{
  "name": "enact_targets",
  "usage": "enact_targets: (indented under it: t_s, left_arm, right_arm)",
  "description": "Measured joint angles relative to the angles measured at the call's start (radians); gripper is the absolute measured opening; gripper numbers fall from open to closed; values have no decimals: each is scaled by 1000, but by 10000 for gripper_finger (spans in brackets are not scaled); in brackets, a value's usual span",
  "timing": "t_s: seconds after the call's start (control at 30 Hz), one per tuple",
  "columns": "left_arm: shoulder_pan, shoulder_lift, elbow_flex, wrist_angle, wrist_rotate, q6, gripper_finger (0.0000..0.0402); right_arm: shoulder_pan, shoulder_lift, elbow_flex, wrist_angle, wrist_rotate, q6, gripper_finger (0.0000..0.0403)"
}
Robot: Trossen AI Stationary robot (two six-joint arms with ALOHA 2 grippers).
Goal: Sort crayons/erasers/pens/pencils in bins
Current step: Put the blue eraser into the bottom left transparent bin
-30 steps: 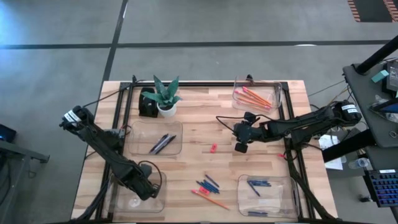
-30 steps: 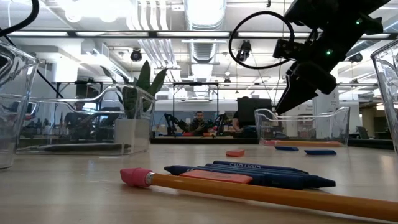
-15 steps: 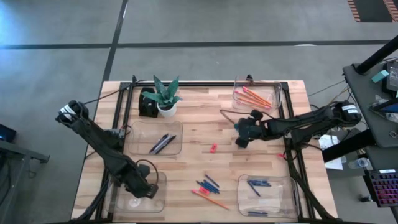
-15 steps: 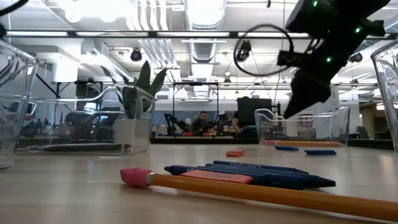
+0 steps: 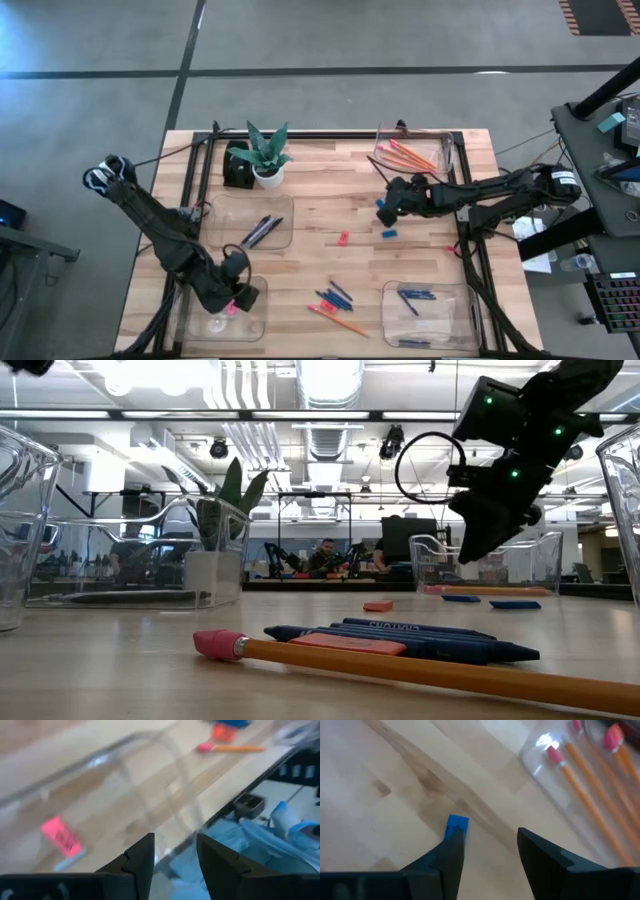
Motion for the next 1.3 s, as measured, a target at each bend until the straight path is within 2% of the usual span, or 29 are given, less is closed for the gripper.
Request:
enact_targets:
  t_s: [0.23, 0.43, 0.6, 0.77, 0.9, 1.07, 1.17, 1.3]
  left_arm:
    - [24, -2, 16, 7, -300, 202, 132]
    - [36, -2, 16, 8, -573, 381, 132]
    - [35, -2, 11, 23, -715, 576, 132]
    - [36, -2, -12, 110, -865, 746, 132]
    - [40, -1, -27, 182, -937, 857, 132]
    - [60, -2, -28, 201, -945, 923, 132]
    - [70, -2, -28, 201, -945, 922, 132]
    - [82, 3, -28, 203, -951, 922, 132]
  right_arm:
    - [0, 35, -7, 37, -57, 150, 212]
    - [0, 143, 20, 43, -58, 184, 215]
    - [0, 231, 64, 44, -91, 180, 215]
    - [-2, 300, 88, 45, -92, 169, 215]
    - [-7, 333, 90, 48, -101, 152, 215]
    - [-10, 352, 89, 48, -110, 118, 210]
    - [-10, 353, 89, 48, -116, 117, 191]
    - [-10, 353, 89, 52, -125, 117, 146]
